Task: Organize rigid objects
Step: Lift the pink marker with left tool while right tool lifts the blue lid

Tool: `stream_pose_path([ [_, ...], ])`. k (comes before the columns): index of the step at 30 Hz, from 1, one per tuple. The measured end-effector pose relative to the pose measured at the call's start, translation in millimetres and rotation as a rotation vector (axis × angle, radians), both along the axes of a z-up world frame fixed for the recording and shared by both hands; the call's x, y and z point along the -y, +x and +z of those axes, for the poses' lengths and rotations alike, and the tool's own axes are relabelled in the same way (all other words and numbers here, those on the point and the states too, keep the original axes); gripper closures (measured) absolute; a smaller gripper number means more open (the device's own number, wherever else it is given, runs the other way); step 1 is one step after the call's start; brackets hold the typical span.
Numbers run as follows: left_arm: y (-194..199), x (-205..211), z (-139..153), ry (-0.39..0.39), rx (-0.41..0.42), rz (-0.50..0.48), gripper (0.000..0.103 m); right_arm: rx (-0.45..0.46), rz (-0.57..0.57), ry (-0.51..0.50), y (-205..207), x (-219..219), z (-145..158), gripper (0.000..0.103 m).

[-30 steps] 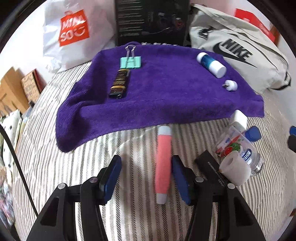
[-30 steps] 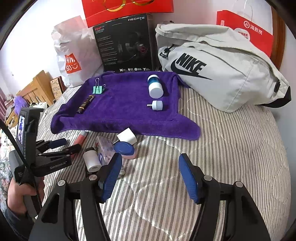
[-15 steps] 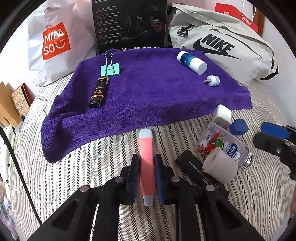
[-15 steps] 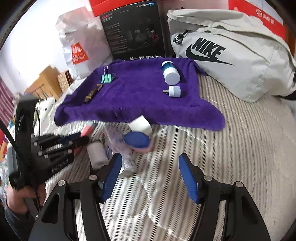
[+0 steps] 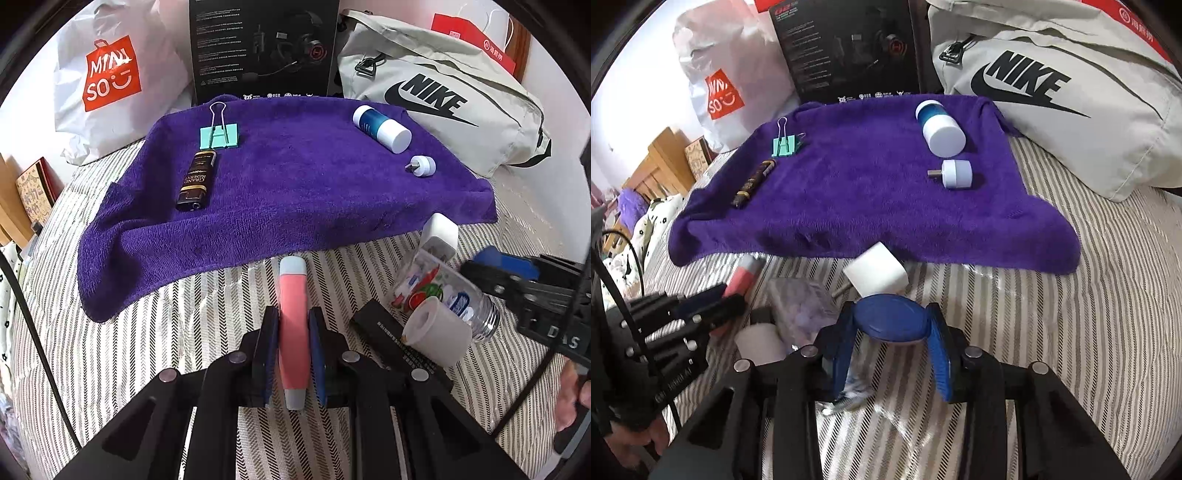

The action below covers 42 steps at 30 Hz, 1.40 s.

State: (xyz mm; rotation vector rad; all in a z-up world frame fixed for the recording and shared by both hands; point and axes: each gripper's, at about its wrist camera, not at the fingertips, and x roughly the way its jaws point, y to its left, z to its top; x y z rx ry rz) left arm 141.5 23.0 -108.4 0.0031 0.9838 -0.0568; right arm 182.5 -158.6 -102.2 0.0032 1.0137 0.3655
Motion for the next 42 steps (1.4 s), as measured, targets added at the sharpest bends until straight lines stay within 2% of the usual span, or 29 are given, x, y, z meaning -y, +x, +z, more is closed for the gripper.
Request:
stream_pose_path([
  [7,-1,2,0,0.002,0.005,0.002,0.086,0.025,-0.012,-0.075,-22,35,11,0.066],
  [14,-1,5,0,0.019,0.011,0.004,0.086,-0.005,-0.022,-0.122,-23,42,-9,0.065],
  [16,-1,6,0,0.020,0.011,0.006,0.086,0.018,-0.026,-0.134,-25,39,-9,0.066],
  [20,-2,4,0,0.016,0.007,-0.002,0.086,0.024,-0.028,-0.120,-23,41,-9,0.069],
  [25,-11,-10,3,-0.067,0.000,-0.003,0.086,0.023,-0.038,-0.061,-25,52,0,0.069],
  [29,-18,-16,3,-0.061,-0.002,0.002,0.086,0.041,-0.031,-0.047,-30,54,11,0.069],
  [42,-24,-23,15,-0.092,0.009,0.003,0.086,0.014,0.022,-0.068,-37,46,2,0.069],
])
